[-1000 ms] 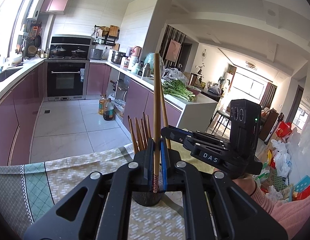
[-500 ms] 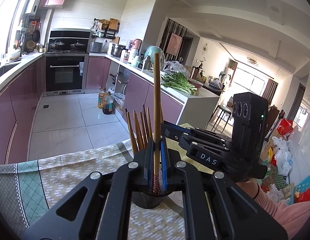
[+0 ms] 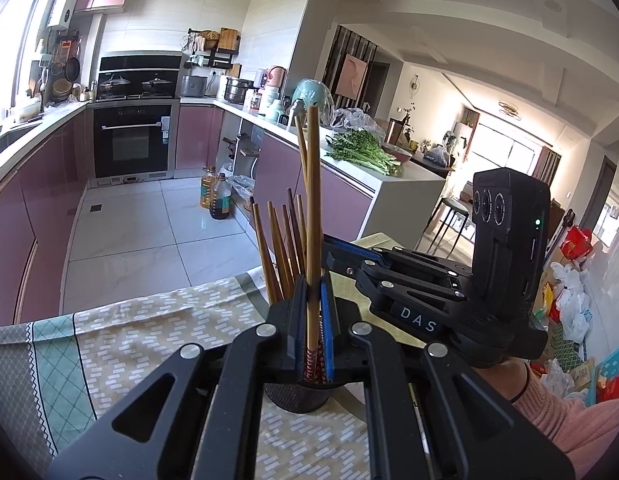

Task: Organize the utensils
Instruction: 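Lower both chopsticks into the mesh cup and open both grippers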

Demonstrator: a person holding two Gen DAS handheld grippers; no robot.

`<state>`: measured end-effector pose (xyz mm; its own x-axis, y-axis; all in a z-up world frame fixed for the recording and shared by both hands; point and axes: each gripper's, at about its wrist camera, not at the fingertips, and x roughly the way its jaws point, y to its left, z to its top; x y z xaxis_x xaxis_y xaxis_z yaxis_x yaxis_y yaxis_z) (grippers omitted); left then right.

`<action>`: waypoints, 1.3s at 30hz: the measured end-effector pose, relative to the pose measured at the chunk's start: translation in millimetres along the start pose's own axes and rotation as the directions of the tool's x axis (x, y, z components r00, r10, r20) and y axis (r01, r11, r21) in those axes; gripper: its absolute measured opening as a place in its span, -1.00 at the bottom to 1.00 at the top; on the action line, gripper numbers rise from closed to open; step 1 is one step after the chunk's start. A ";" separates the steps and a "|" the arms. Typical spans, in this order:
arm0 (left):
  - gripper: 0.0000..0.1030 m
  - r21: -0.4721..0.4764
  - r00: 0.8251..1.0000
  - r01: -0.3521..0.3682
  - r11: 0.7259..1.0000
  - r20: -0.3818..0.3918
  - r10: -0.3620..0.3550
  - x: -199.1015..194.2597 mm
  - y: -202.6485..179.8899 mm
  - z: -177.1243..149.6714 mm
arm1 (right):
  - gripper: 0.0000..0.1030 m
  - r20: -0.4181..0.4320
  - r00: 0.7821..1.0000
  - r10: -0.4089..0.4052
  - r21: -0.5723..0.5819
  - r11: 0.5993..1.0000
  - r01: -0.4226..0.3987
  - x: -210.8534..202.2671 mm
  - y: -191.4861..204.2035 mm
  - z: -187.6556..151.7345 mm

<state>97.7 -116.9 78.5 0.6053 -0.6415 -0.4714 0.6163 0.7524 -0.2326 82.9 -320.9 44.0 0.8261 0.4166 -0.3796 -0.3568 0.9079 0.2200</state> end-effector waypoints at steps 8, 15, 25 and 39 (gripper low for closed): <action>-0.86 0.005 1.000 -0.003 1.000 -0.015 0.004 2.7 0.2 -0.1 | -0.89 -0.002 1.000 -0.001 0.002 1.000 0.001 0.5 -2.0 -1.7; -0.86 0.008 1.000 -0.009 1.000 -0.025 0.010 7.3 1.0 1.6 | -0.89 -0.004 1.000 -0.005 0.007 1.000 0.005 0.8 -3.4 -2.9; -0.86 0.006 0.999 -0.012 1.000 -0.040 0.012 15.1 1.5 0.6 | -0.89 -0.014 1.000 -0.008 0.016 1.000 0.008 4.4 -5.1 -8.4; -0.86 0.012 0.998 -0.009 1.000 -0.062 0.010 21.5 -0.3 -3.4 | -0.89 -0.038 0.999 -0.016 0.032 0.999 0.017 13.9 -2.5 -15.7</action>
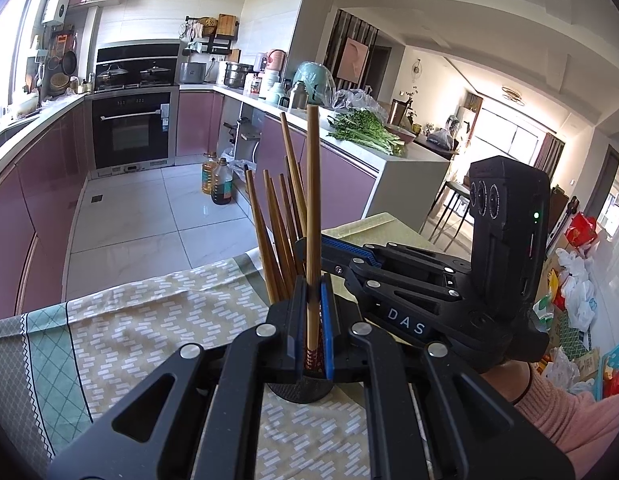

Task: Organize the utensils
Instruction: 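Lower both chopsticks into the mesh cup and open both grippers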

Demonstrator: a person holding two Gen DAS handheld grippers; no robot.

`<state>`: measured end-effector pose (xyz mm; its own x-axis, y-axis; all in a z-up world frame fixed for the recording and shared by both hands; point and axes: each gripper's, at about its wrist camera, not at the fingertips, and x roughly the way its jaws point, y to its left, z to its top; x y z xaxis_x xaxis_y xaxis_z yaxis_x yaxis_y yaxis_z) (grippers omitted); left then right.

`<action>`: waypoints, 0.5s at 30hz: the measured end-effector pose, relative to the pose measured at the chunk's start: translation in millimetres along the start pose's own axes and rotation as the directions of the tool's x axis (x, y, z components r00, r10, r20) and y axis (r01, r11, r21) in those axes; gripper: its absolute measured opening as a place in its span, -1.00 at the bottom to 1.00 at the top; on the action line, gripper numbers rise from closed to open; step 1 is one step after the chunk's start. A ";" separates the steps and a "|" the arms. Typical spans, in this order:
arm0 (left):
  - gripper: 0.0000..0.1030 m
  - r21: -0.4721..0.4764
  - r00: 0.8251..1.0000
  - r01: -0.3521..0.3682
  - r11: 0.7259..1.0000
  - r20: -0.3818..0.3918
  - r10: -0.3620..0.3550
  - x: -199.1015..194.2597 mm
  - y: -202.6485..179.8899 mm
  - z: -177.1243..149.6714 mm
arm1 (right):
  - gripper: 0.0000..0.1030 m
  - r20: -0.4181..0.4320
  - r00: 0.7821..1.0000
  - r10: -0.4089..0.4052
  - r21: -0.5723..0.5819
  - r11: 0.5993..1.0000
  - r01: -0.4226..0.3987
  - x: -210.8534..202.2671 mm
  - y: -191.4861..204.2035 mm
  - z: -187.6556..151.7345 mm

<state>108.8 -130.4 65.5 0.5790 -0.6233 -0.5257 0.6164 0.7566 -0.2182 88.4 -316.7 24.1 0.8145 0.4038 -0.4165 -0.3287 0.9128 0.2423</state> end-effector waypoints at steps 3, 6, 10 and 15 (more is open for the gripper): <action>-0.86 0.002 1.000 -0.003 1.000 -0.003 0.003 -0.2 -3.5 -0.7 | -0.89 -0.002 1.000 0.001 0.001 1.000 -0.001 0.5 -0.1 -1.0; -0.86 0.003 1.000 -0.004 1.000 -0.007 0.004 0.1 -4.9 -0.6 | -0.89 -0.003 1.000 0.001 0.003 1.000 -0.001 0.8 0.4 -1.8; -0.86 0.004 1.000 -0.004 1.000 -0.010 0.004 2.6 -3.9 -2.3 | -0.89 -0.008 1.000 0.002 0.005 1.000 -0.002 0.1 0.5 -4.5; -0.86 0.002 1.000 -0.005 1.000 -0.016 0.005 7.3 -2.9 -2.3 | -0.89 -0.012 1.000 0.002 0.009 1.000 -0.001 0.2 0.0 -7.2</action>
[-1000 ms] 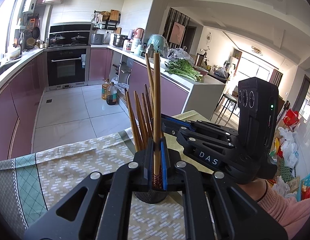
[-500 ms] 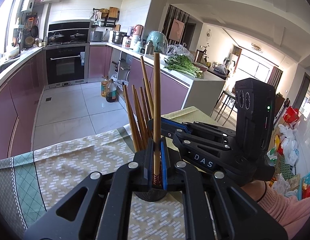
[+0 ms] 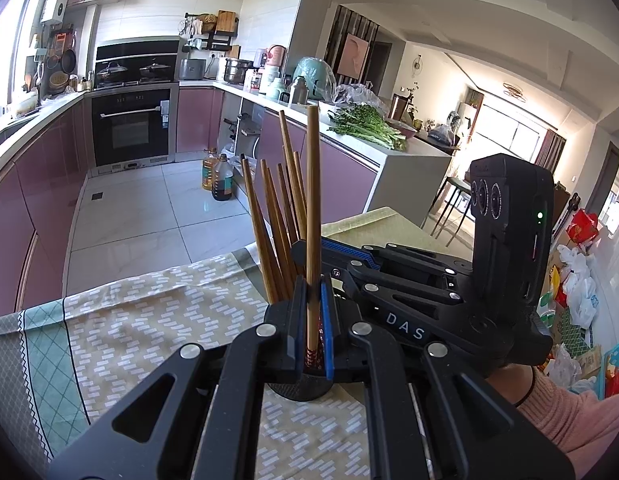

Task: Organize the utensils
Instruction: 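Lower both chopsticks into the mesh cup and open both grippers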

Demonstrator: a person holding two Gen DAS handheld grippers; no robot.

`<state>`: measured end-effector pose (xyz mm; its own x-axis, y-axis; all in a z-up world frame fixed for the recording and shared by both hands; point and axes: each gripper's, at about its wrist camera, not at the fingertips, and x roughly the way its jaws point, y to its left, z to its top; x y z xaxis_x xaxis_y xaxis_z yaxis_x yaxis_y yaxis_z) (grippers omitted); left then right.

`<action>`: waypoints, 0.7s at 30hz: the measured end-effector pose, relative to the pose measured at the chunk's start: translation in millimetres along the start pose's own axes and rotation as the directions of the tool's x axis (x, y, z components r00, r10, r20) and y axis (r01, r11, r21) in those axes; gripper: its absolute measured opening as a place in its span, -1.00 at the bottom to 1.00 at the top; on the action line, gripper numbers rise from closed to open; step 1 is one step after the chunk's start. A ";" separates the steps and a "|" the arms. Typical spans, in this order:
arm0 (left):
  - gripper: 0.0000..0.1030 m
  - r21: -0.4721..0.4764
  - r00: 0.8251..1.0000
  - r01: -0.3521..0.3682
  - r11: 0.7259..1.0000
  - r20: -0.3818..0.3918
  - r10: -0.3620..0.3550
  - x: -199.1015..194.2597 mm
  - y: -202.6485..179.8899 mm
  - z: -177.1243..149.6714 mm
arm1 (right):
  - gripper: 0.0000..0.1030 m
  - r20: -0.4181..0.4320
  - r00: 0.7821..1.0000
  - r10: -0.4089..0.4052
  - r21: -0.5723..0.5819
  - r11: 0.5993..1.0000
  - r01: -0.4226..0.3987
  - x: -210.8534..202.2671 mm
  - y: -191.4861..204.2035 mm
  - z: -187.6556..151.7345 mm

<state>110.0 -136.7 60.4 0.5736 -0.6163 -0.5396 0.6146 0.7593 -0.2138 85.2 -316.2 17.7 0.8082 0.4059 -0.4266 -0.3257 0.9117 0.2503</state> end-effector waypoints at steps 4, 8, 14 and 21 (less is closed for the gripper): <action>-0.86 0.000 1.000 -0.002 1.000 -0.006 0.002 2.8 -0.3 -3.3 | -0.89 -0.003 1.000 -0.001 0.001 1.000 0.001 0.8 -0.6 -0.9; -0.86 0.003 1.000 -0.006 1.000 -0.011 0.006 7.1 0.0 -5.7 | -0.89 -0.006 1.000 -0.001 0.002 1.000 0.001 1.1 -0.6 -2.3; -0.86 0.005 1.000 -0.009 1.000 -0.023 0.009 14.8 0.4 -10.2 | -0.89 -0.020 1.000 -0.003 0.000 1.000 0.003 4.0 0.4 -6.1; -0.85 0.006 0.999 -0.014 1.000 -0.040 0.014 22.1 1.9 -13.4 | -0.88 -0.054 0.999 -0.008 0.001 1.000 0.008 9.9 -0.9 -13.0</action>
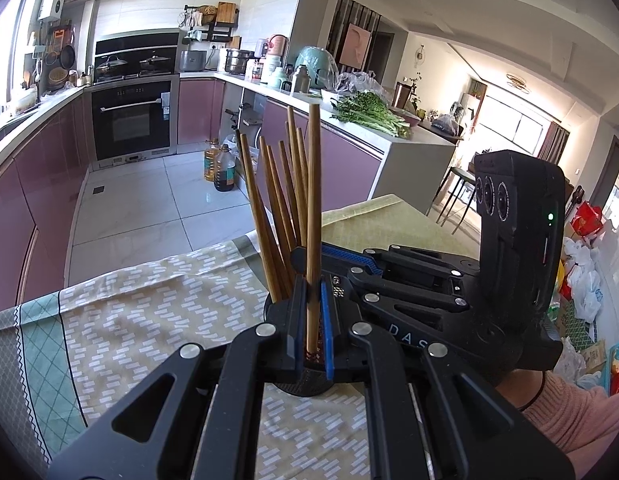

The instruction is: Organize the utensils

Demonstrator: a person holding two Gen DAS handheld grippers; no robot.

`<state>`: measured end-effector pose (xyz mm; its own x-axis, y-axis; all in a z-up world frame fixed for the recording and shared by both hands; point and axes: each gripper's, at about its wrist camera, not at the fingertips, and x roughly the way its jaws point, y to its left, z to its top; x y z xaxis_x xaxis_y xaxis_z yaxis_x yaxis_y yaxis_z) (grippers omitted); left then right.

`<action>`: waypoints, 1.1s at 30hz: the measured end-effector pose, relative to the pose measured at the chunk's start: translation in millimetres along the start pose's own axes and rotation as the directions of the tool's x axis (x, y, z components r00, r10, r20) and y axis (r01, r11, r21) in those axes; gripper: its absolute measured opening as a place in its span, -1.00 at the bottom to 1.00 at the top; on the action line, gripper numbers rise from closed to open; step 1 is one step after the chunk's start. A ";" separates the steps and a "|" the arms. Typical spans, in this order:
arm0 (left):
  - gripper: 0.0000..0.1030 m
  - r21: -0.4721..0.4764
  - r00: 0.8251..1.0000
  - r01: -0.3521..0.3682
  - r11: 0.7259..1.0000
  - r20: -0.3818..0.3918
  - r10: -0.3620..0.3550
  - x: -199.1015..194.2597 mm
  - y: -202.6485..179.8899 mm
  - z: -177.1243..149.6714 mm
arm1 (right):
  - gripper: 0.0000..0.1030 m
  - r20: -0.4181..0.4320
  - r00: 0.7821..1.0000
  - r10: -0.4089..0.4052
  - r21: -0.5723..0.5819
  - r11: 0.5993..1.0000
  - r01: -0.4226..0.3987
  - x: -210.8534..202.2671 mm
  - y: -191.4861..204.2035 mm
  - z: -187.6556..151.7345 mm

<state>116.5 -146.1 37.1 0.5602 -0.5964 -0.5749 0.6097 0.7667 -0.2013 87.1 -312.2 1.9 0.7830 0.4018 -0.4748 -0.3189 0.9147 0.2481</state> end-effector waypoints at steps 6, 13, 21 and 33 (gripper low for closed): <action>-0.83 -0.002 1.000 -0.021 1.000 -0.010 0.021 9.0 4.9 -6.5 | -0.85 -0.014 1.000 -0.010 0.020 1.000 0.010 0.5 -3.8 -5.3; -0.27 -0.031 0.996 -0.071 0.997 0.053 0.072 -5.7 17.1 -19.7 | -0.52 0.007 1.000 -0.026 0.020 0.999 0.025 -13.4 -2.0 -11.4; 0.59 -0.070 0.946 -0.258 0.964 0.185 0.267 -46.1 30.9 -50.1 | 0.31 0.064 0.997 -0.047 -0.042 0.998 0.050 -32.2 22.3 -28.2; 0.90 -0.133 0.837 -0.449 0.884 0.284 0.468 -94.1 31.8 -86.3 | 0.88 0.179 0.979 -0.102 -0.105 0.987 0.122 -53.1 52.1 -49.4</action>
<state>34.8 -45.1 16.3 0.9134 -0.2080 -0.3499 0.2128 0.9768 -0.0252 2.5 -283.7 -1.7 0.8943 0.2923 -0.3388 -0.2753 0.9563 0.0983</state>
